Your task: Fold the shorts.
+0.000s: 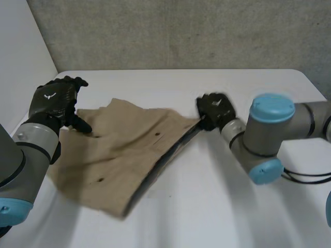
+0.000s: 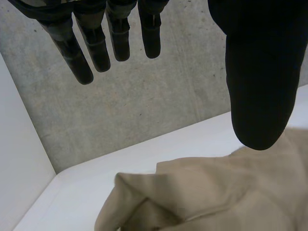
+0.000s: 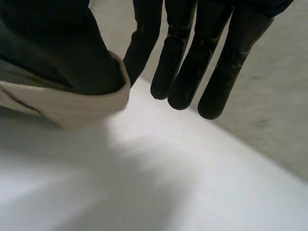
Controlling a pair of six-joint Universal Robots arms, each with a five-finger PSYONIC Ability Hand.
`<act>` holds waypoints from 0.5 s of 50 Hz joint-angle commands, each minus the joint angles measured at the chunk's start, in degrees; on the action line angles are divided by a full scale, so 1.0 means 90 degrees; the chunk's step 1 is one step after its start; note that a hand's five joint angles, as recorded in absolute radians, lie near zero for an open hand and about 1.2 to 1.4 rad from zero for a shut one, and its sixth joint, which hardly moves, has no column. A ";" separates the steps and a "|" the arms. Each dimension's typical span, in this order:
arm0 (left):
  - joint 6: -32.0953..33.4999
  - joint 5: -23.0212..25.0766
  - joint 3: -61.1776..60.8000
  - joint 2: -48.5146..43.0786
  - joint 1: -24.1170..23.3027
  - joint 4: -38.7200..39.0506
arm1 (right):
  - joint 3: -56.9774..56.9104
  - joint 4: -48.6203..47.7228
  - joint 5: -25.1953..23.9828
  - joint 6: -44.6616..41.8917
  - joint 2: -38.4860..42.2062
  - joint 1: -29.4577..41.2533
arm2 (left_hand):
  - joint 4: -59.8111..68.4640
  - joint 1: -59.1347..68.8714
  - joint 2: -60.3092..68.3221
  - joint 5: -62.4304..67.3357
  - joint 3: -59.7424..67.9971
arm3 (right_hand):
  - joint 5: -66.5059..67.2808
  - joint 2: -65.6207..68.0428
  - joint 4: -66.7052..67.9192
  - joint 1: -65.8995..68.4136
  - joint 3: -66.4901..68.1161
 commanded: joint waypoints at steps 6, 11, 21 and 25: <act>0.0000 -0.0002 -0.0141 0.0124 0.0023 -0.0049 | -0.2258 -0.0010 0.0817 -0.1499 0.0672 -0.1492 | -0.0355 -0.0493 -0.0354 -0.0289 -0.0383 | 0.1534 0.1400 0.1332 0.2678 0.1389; 0.0000 0.0007 -0.0288 0.0124 0.0023 -0.0040 | -0.2385 -0.0059 0.0964 -0.1626 0.0819 -0.1834 | -0.0412 -0.0550 -0.0411 -0.0346 -0.0440 | -0.1082 -0.1216 -0.1284 0.0062 -0.1227; 0.0029 0.0017 -0.0308 0.0104 -0.0006 -0.0010 | -0.0464 -0.0040 0.0632 -0.1509 -0.0839 -0.1825 | -0.0375 -0.0513 -0.0374 -0.0309 -0.0403 | -0.6244 -0.6378 -0.6446 -0.5100 -0.6389; 0.0058 0.0153 -0.0211 0.0027 -0.0016 0.0029 | 0.0728 0.0048 0.0622 -0.1431 -0.1806 -0.1835 | -0.0300 -0.0438 -0.0299 -0.0234 -0.0328 | -0.6244 -0.6378 -0.6446 -0.5100 -0.6389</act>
